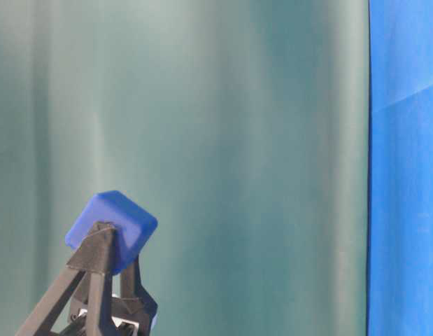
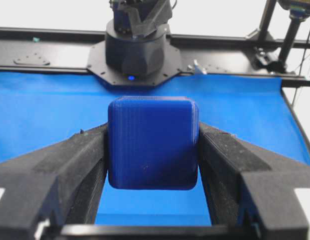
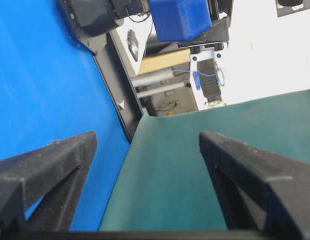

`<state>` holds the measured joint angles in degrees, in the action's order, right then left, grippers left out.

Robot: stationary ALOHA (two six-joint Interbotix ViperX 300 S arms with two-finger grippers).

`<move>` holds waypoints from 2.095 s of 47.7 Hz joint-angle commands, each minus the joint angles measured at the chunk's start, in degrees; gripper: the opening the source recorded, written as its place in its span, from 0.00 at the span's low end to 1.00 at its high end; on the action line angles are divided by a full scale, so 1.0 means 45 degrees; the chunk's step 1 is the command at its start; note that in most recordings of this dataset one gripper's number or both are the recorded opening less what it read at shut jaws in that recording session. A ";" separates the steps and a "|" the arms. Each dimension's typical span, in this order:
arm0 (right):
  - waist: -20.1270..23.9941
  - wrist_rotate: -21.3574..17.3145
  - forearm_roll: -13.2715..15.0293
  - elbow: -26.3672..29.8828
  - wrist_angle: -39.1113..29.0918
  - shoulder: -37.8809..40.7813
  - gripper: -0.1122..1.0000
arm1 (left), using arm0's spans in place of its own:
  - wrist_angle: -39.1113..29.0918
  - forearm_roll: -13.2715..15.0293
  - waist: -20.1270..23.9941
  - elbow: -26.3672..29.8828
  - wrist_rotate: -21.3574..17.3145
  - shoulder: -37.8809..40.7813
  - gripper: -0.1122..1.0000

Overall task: Handover the blue block to the right arm after grasping it with the left arm, then place it in the designated position.
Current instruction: 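Move the open right gripper toward the cube held by the left gripper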

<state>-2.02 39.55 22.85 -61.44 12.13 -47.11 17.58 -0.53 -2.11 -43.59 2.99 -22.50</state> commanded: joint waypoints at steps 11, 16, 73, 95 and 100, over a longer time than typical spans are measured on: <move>0.0020 0.0039 0.0000 0.1172 0.0781 0.1523 0.97 | 0.0137 0.0020 -0.0137 0.0215 0.0020 -0.0098 0.54; 0.0000 0.0078 0.0020 0.1738 0.1270 0.2422 0.97 | 0.0137 0.0020 -0.0195 0.0215 0.0020 -0.0098 0.54; 0.0117 0.0957 0.0020 0.7266 0.3066 0.8926 0.96 | 0.0137 0.0020 -0.0273 0.0215 0.0156 -0.0098 0.54; 0.0254 0.1016 0.0000 0.7305 0.2793 0.8770 0.54 | -0.0059 0.0020 -0.0313 0.0195 0.0156 -0.0117 0.54; 0.0254 0.0996 0.0020 0.7305 0.2695 0.8770 0.54 | -0.0059 0.0020 -0.0313 0.0195 0.0156 -0.0117 0.54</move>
<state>-1.05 44.38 23.03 -30.15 24.35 -6.15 17.14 -0.26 -3.34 -43.59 3.87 -22.50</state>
